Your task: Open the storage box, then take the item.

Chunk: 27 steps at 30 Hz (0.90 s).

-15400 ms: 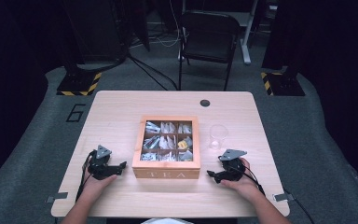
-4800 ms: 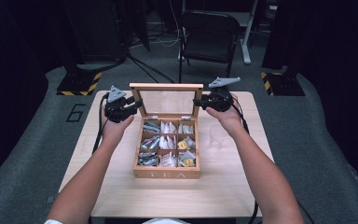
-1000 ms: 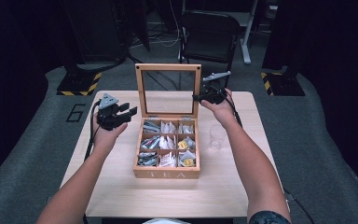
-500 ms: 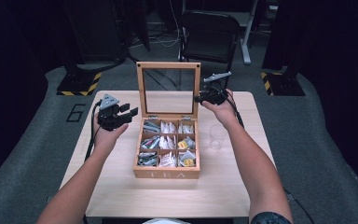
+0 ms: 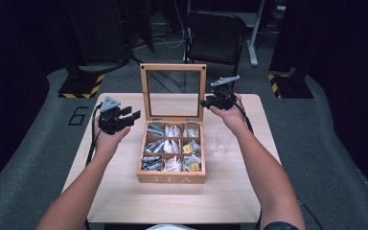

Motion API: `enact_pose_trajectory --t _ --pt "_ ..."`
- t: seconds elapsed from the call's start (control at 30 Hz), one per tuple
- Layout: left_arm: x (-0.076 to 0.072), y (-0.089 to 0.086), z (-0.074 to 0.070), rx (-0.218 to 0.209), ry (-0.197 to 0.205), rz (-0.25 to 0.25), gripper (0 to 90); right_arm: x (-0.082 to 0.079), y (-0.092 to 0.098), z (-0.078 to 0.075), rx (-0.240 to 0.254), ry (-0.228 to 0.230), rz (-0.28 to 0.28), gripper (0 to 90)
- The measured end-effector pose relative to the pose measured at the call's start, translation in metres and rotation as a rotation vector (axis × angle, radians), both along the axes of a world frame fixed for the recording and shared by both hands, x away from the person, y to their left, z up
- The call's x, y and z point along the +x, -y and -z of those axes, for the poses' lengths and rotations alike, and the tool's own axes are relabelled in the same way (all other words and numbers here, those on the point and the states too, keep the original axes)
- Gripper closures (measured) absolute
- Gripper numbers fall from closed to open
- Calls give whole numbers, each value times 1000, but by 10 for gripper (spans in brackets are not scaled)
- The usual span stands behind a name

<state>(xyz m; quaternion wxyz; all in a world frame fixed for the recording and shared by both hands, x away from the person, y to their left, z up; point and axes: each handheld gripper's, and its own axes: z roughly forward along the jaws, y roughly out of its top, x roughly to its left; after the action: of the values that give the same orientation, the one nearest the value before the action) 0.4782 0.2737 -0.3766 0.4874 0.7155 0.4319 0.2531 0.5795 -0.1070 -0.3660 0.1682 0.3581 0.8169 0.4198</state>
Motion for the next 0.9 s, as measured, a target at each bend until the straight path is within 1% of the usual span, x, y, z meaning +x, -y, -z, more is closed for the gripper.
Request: enact_pose_trajectory --t 0.07,0.13,0.2,0.23,0.3,0.33,0.43,0.53,0.6,0.67,0.7,0.83,0.87,0.9 --pt "-1 1 0 5 7 3 541 -4 2 -1 1 9 -6 595" --pt "-2 2 -1 -3 5 6 541 -8 3 -3 6 10 -9 592" --pt "-3 3 -1 -2 5 14 540 -15 3 -6 15 16 -17 592" --pt "-3 4 -1 -4 6 15 540 -17 4 -7 17 27 -24 592" --pt "-3 4 -1 1 7 16 539 -24 4 -8 28 26 -23 588" --pt "-4 4 -1 8 8 16 537 -27 3 -9 25 33 -24 585" --pt "-4 4 -2 14 6 19 533 -37 1 -9 15 25 -15 577" --pt "-5 4 -2 17 13 19 530 -45 1 -8 9 29 -36 580" --pt "-5 4 -2 15 13 21 530 -50 0 -7 9 23 -42 583" --pt "-6 3 -3 15 9 20 530 -54 1 -6 5 21 -46 586" --pt "-6 3 -3 9 13 17 529 -56 1 -6 9 13 -43 587" --pt "-7 2 -4 3 15 14 529 -61 2 -5 10 11 -48 590" --pt "-7 2 -4 2 15 12 529 -65 2 -3 8 6 -54 591" --pt "-7 2 -4 2 17 12 529 -67 2 -3 0 11 -61 595"
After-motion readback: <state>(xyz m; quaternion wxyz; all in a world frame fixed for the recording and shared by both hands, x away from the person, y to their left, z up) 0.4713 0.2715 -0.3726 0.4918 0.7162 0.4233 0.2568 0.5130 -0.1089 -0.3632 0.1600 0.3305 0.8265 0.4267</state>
